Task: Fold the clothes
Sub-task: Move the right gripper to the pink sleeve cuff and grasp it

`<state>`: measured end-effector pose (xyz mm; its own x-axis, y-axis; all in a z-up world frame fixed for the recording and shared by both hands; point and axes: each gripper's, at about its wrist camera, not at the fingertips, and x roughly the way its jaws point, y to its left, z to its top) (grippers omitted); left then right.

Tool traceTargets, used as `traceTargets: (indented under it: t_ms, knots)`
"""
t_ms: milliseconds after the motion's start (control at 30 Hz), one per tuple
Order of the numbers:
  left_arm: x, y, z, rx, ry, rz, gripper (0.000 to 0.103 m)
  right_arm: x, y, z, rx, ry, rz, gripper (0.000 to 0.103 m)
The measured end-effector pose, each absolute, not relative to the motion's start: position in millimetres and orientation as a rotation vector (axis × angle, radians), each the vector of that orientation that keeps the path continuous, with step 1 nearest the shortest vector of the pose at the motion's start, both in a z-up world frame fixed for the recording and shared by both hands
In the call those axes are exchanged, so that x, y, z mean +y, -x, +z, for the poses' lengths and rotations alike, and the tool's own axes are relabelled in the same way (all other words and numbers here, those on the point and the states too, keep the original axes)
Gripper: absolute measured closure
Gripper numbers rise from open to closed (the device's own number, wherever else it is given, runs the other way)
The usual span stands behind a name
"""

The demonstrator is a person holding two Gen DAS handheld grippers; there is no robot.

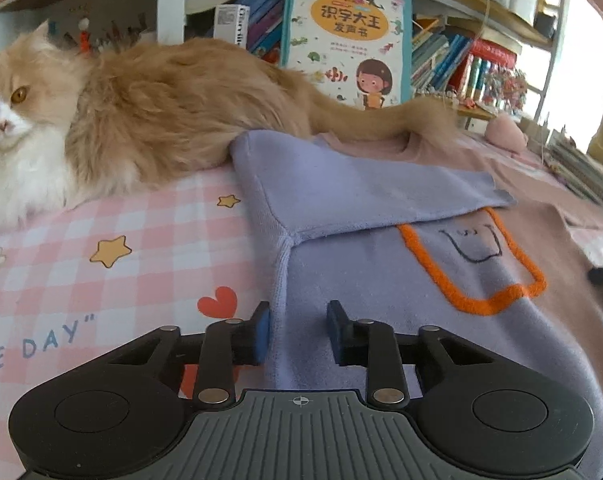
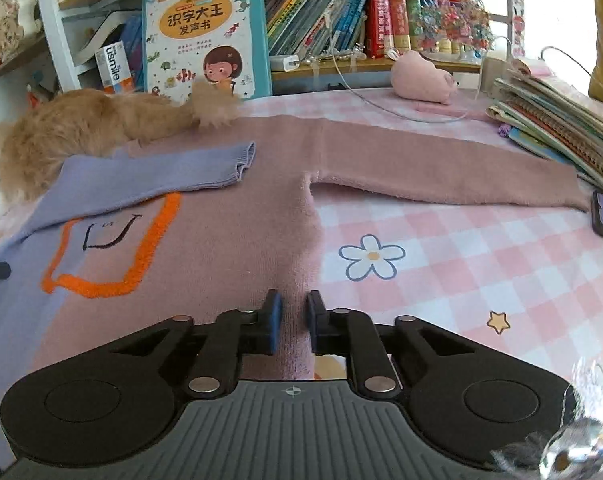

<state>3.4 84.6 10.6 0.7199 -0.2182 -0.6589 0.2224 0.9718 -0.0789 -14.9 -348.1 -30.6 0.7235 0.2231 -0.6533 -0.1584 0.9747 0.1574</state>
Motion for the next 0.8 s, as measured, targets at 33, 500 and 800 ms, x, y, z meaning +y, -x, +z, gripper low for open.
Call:
traceTargets:
  t_ms: [33,500,800]
  knots:
    - [84.1,-2.7,10.9,0.730,-0.002,-0.253,0.083,-349.3,15.8,-30.3,0.733,-0.090,0.204,0.094]
    - [65.1,3.7,13.3,0.732,0.014,-0.337,0.084,-365.1,22.0,-32.8,0.709,-0.055,0.140,0.094]
    - [62.8,-6.0,9.5,0.731,0.035,-0.329,0.084,-374.0,18.9,-37.1,0.686,-0.104,0.127,0.093]
